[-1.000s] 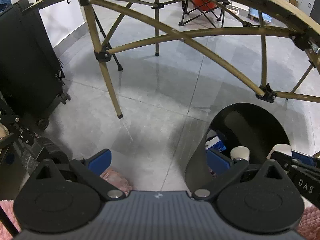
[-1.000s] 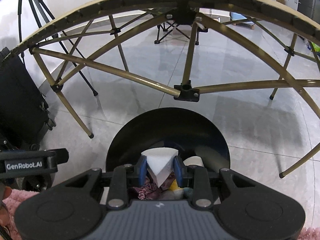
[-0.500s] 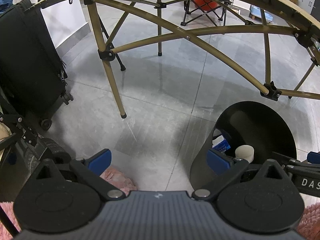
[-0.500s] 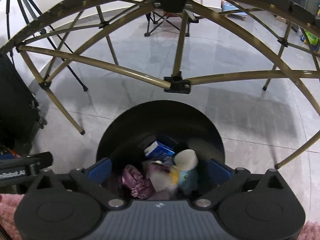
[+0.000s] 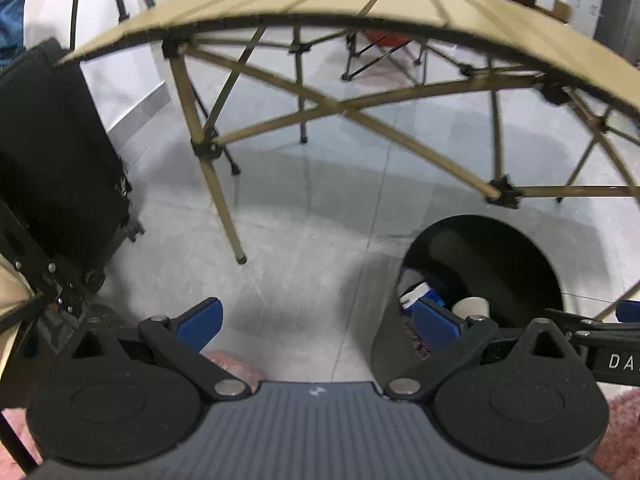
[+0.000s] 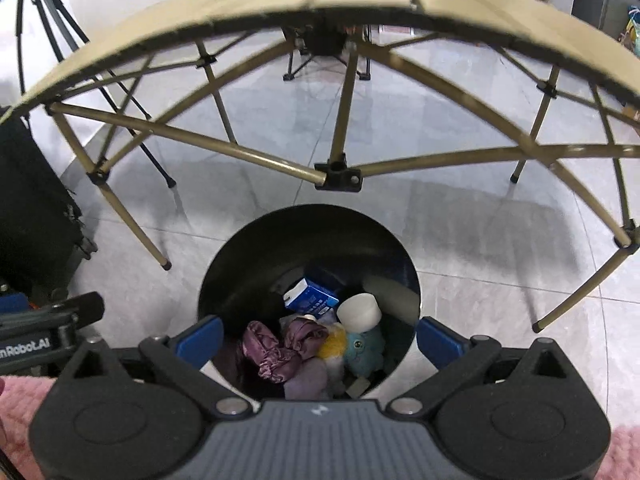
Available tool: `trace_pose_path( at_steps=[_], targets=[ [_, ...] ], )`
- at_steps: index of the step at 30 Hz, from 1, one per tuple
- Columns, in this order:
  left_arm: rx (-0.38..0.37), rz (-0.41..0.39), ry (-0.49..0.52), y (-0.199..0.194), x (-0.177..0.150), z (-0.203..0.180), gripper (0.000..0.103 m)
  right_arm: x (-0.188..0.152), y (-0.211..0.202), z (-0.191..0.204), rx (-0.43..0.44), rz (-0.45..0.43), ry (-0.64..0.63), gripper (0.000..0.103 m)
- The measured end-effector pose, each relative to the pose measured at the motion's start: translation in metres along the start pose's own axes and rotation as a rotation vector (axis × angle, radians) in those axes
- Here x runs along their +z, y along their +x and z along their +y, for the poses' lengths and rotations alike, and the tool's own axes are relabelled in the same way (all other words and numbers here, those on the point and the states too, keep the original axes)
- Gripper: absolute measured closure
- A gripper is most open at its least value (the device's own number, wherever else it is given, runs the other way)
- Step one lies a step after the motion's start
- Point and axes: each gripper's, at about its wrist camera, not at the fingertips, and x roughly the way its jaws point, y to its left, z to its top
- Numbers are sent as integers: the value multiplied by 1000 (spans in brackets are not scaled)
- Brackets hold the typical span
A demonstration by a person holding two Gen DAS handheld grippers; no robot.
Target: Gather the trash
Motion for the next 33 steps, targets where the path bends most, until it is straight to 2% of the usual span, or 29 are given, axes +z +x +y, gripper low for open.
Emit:
trace_pose_path(
  at_steps=[7, 12, 16, 22, 33],
  targets=[
    [-43, -92, 59, -63, -5, -4, 0, -12, -74, 0, 12, -73, -48, 0],
    [-104, -126, 69, -102, -8, 1, 0, -22, -128, -3, 11, -145, -60, 0],
    [-124, -156, 78, -126, -14, 2, 0, -31, -159, -7, 12, -185, -52, 0],
    [-159, -189, 101, -152, -25, 1, 0, -46, -186, -12, 7, -213, -40, 0],
    [-172, -208, 108, -166, -35, 4, 0, -60, -204, -11, 3, -235, -35, 0]
  ],
)
